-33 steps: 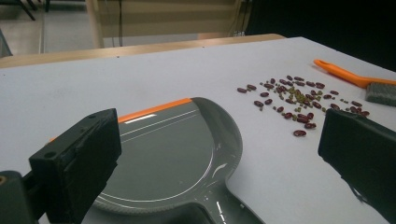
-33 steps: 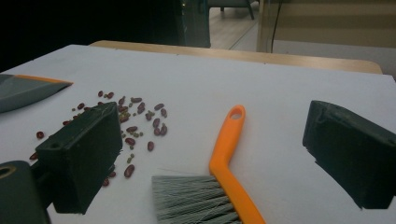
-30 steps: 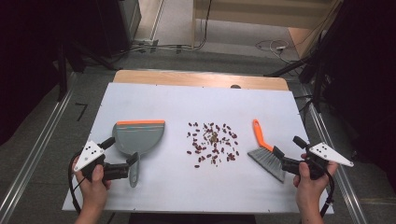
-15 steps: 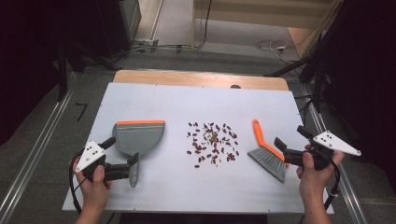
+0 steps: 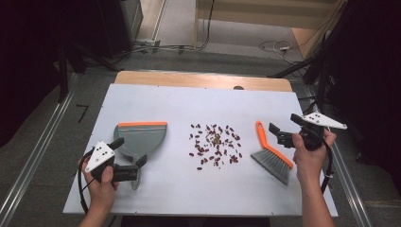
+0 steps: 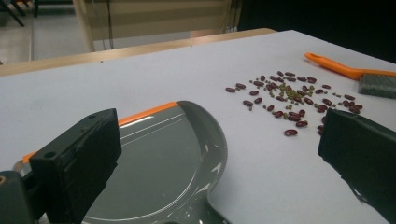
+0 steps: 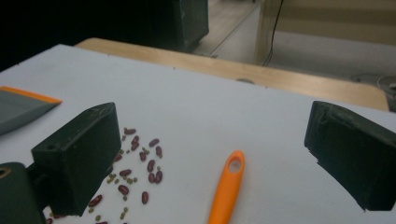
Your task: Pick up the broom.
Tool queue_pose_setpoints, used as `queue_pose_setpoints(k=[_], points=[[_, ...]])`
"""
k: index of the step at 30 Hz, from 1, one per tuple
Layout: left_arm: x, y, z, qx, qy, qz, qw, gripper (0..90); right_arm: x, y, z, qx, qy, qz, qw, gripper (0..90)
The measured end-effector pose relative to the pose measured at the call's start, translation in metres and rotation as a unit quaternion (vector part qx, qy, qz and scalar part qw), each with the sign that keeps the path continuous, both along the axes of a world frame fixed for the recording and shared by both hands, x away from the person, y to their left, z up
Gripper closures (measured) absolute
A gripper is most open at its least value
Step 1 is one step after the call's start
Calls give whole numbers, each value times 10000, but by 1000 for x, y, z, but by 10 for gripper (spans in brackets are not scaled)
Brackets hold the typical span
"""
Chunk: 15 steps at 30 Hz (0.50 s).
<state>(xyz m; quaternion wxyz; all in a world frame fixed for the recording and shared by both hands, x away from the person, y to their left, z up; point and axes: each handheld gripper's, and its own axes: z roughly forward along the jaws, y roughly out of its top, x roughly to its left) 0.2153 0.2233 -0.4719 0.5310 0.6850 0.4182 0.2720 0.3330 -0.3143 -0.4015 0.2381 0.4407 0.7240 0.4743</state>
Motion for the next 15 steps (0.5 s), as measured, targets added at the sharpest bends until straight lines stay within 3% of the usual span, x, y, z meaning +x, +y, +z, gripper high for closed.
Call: queue_pose_setpoints(k=[1,2,8,15], points=[[0,-1,0,3,8,-2,10000,0,0,0,0,0,0,0,10000,33],[-1,-2,0,40,-2,-19,10000,0,9,2,-8,52,344,-9,9994,49],[-3,1,-1,18,3,-1,10000,0,22,9,-29,-129,1096,-341,9933,248],[-3,0,-1,28,17,-1,10000,0,27,10,-47,-402,1561,-492,9857,442]])
